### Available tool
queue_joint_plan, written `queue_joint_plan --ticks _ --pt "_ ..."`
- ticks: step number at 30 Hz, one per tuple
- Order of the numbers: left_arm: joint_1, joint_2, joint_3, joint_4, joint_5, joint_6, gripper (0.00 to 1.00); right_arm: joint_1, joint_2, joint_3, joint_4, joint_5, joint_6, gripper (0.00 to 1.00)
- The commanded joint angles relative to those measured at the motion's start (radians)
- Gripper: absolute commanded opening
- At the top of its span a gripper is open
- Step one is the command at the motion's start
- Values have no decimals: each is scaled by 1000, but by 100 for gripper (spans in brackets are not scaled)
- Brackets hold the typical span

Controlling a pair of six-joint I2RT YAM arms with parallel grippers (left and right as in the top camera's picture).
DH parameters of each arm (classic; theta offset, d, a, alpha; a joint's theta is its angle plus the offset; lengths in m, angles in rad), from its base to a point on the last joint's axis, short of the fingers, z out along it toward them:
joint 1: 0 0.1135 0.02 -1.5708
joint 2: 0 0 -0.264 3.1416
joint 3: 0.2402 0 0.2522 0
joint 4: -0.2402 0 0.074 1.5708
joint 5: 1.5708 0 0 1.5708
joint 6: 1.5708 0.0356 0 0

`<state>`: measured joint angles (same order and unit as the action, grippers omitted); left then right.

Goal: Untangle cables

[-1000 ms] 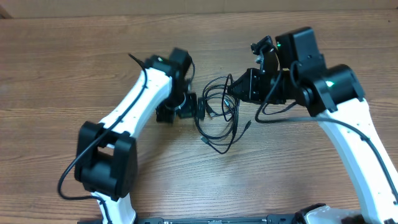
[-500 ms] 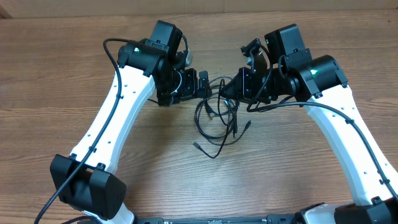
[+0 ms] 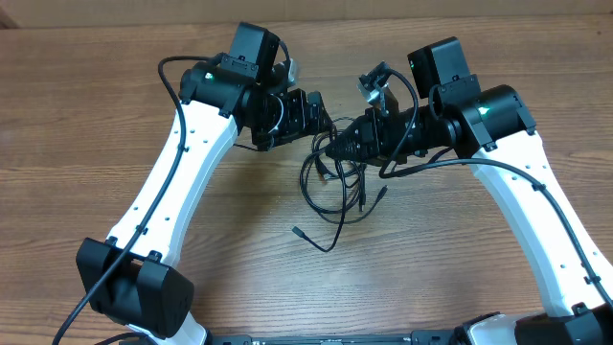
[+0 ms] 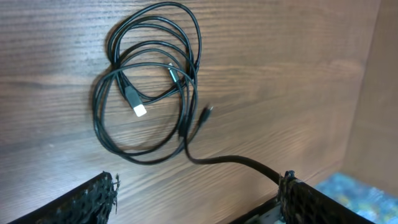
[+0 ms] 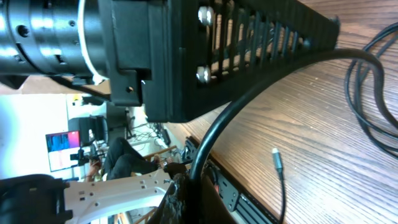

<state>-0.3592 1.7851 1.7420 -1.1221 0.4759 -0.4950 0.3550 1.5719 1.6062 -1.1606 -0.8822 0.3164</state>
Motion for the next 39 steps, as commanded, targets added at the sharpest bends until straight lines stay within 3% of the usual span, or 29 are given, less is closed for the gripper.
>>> queue_joint_plan --ticks 1,5,6,8,11,18,25,30,35,39 --pt "-2 8 -2 -27 29 142 87 3 -4 31 6 -40 -15 4" --pt "-4 8 -17 -28 37 143 88 3 -4 31 26 -69 -10 4" --pt "-4 8 -19 -24 32 134 84 3 -4 31 31 -89 -11 4" --pt "3 8 -19 -22 -35 50 79 3 -4 31 37 -124 -11 4" --pt "19 8 -19 -21 -88 -114 80 4 -4 31 24 -134 -12 4" --pt "71 8 -19 -5 -83 -320 86 42 -4 31 -20 -131 -61 4" --pt "68 8 -19 3 -77 -385 88 85 -4 31 16 -130 -77 4" --pt "60 8 -19 -7 77 -385 88 129 -4 31 30 -129 -215 4" --pt "56 8 -19 -43 121 -385 59 145 -4 31 42 -78 -251 4" --pt "56 8 -19 -92 136 -384 60 145 -4 31 62 -42 -251 4"
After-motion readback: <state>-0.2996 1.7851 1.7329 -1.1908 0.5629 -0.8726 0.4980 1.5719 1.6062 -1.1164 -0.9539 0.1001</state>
